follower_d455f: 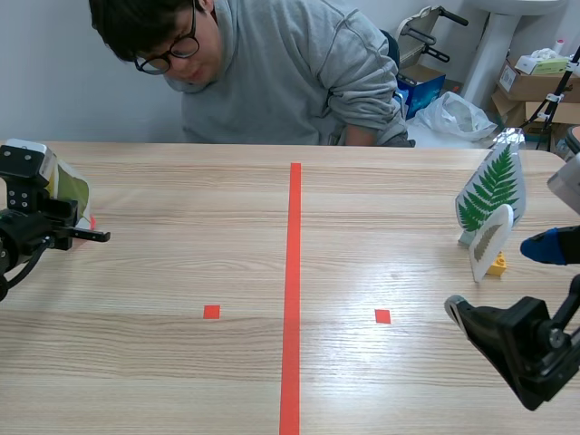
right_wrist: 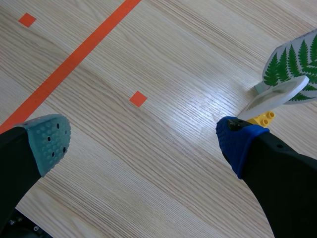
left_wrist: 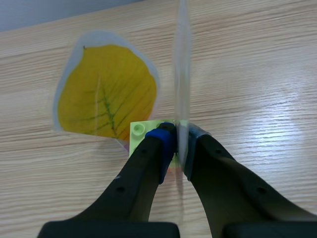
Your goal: Do the leaf sorting experiment
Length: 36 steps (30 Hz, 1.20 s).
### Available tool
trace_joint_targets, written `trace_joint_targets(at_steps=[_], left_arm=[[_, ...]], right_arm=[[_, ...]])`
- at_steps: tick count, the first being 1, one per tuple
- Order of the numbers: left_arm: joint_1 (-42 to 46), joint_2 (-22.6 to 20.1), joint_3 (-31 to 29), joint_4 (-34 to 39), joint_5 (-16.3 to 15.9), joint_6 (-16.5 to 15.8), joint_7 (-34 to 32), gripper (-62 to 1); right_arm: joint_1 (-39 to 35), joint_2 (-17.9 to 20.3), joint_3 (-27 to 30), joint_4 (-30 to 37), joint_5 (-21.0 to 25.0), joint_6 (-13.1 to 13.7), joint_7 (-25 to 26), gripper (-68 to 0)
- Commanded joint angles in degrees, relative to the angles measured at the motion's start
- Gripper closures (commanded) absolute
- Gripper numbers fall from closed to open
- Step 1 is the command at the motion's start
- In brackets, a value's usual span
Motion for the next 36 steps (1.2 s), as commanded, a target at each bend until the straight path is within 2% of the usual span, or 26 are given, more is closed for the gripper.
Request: trace_joint_targets(at_steps=[1,3,7,13,16,21,25,31,36], left_arm=[[-0.83,-0.31,-0.07,1.55,-0.20,0.07,-0.81,-15.2],[-0.83,-0.31,-0.07,1.55,-0.20,0.07,-0.81,-22.0],[-0.83,-0.31,-0.04,1.55,-0.20,0.07,-0.81,-28.8],[-0.66,-0.31,-0.04,1.55,-0.20,0.07,-0.90,-45.1],[0.02,-0.33,-0.04,1.60,-0.22,0.02,-1.75,-48.4],[3.74,-0.85,0.22,4.20,-0.44,-0.83,-1.90,-49.5],[11.50,-3.54,2.25,12.98,-0.48,-2.58,-1.49,-49.5],[27.17,-10.19,5.03,33.81,-4.44,-2.71,2.23,-49.5],[41.18,-13.46,5.16,54.23,-4.94,1.01,6.10,-49.5]], right_arm=[[0.63,0.48,-0.15,-0.07,0.44,-0.24,0.66,-60.6],[0.63,0.48,-0.15,-0.07,0.44,-0.24,0.66,-60.6],[0.63,0.48,-0.15,-0.07,0.44,-0.24,0.66,-60.6],[0.63,0.48,-0.15,-0.07,0.44,-0.24,0.66,-60.6],[0.63,0.48,-0.15,-0.07,0.44,-0.24,0.66,-60.6],[0.63,0.48,-0.15,-0.07,0.44,-0.24,0.66,-60.6],[0.63,0.48,-0.15,-0.07,0.44,-0.24,0.44,-60.6],[0.63,0.48,-0.15,-0.07,0.44,-0.24,0.39,-60.6],[0.63,0.48,-0.15,-0.07,0.44,-0.24,0.37,-60.6]])
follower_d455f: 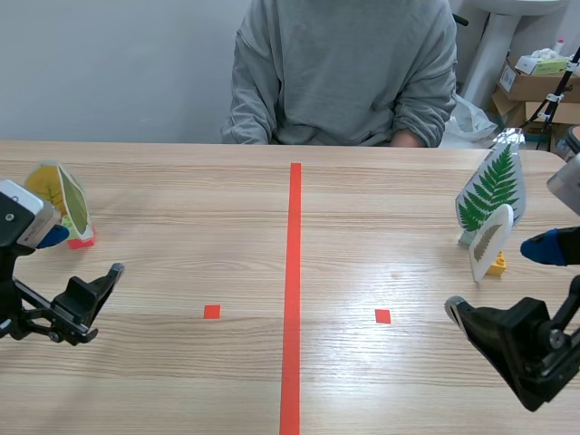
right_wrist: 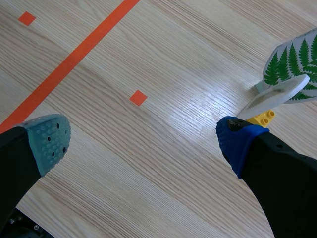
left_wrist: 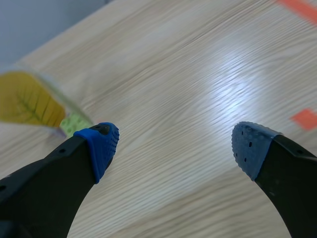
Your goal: Do the leaf sorting experiment
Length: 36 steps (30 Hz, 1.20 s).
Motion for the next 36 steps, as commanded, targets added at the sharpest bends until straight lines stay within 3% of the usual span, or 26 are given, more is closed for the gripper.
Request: trace_joint_targets(at_steps=[1,7,15,22,36], left_arm=[[2.89,0.42,-0.35,4.44,-0.20,1.09,0.09,-49.5],[14.08,0.55,-0.28,20.61,-0.24,3.28,4.00,-49.5],[22.40,0.55,-0.31,30.08,-0.20,4.07,7.93,-49.5],[25.86,0.70,-0.31,34.01,-0.20,3.91,10.14,-49.5],[26.12,0.70,-0.31,34.12,-0.20,3.85,10.25,-49.5]], right_arm=[[0.63,0.48,-0.15,-0.07,0.42,-0.24,0.59,-60.6],[0.63,0.48,-0.15,-0.07,0.44,-0.24,0.63,-60.6],[0.46,0.48,-0.15,-0.07,0.44,-0.20,0.66,-60.6],[0.15,0.61,0.31,-0.07,0.48,0.83,0.72,-60.6],[0.20,0.61,0.26,-0.07,0.44,1.09,0.87,-60.6]])
